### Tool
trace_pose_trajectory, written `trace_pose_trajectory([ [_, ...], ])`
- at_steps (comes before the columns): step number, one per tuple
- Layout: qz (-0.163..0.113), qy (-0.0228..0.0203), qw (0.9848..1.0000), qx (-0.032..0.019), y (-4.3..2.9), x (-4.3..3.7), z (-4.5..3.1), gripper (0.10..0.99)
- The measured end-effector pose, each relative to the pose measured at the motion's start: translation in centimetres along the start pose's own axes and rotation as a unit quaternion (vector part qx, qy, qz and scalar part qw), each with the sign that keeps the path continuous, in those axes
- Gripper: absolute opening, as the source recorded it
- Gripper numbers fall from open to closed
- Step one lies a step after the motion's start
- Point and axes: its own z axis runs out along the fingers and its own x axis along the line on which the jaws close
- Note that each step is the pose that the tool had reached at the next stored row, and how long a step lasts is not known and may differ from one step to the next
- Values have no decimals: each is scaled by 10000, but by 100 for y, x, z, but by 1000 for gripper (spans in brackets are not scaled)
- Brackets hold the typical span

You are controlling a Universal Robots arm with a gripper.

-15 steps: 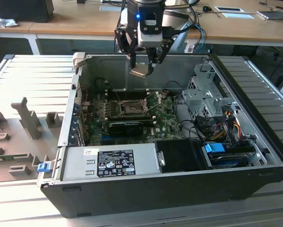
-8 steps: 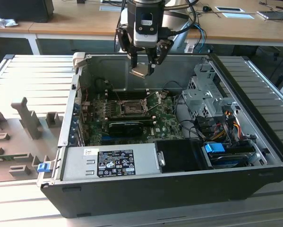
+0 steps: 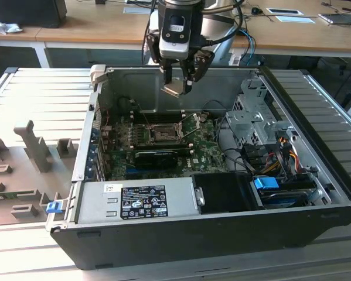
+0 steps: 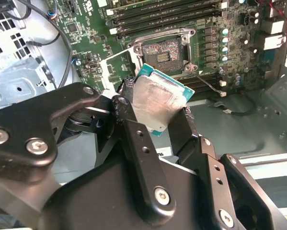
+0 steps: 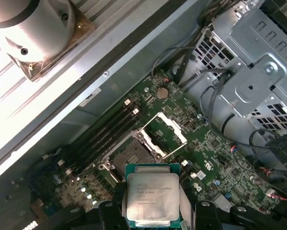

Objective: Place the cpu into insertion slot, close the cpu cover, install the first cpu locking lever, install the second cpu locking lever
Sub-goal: 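Place the cpu into insertion slot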

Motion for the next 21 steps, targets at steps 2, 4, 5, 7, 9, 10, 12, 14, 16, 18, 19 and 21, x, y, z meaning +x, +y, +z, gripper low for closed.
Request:
trace_pose_trajectory([
  [2, 62, -6, 10000, -1, 0, 0, 1, 533],
  [4, 155, -14, 9999, -3, 0, 0, 2, 533],
  [5, 176, -16, 9998, -4, 0, 0, 2, 533],
  [7, 236, -21, 9997, -5, 0, 0, 3, 533],
  [9, 312, -28, 9995, -6, 0, 0, 4, 533],
  [10, 380, -34, 9993, -7, -1, 0, 5, 533],
  [12, 446, -40, 9990, -9, -1, 0, 6, 533],
  [14, 519, -47, 9986, -10, -1, 0, 7, 533],
  [16, 573, -52, 9983, -11, -1, 0, 8, 533],
  [18, 630, -57, 9980, -12, -1, 0, 9, 533],
  [19, 653, -59, 9978, -13, -1, 0, 10, 533],
  [21, 703, -63, 9975, -14, -1, 0, 11, 533],
])
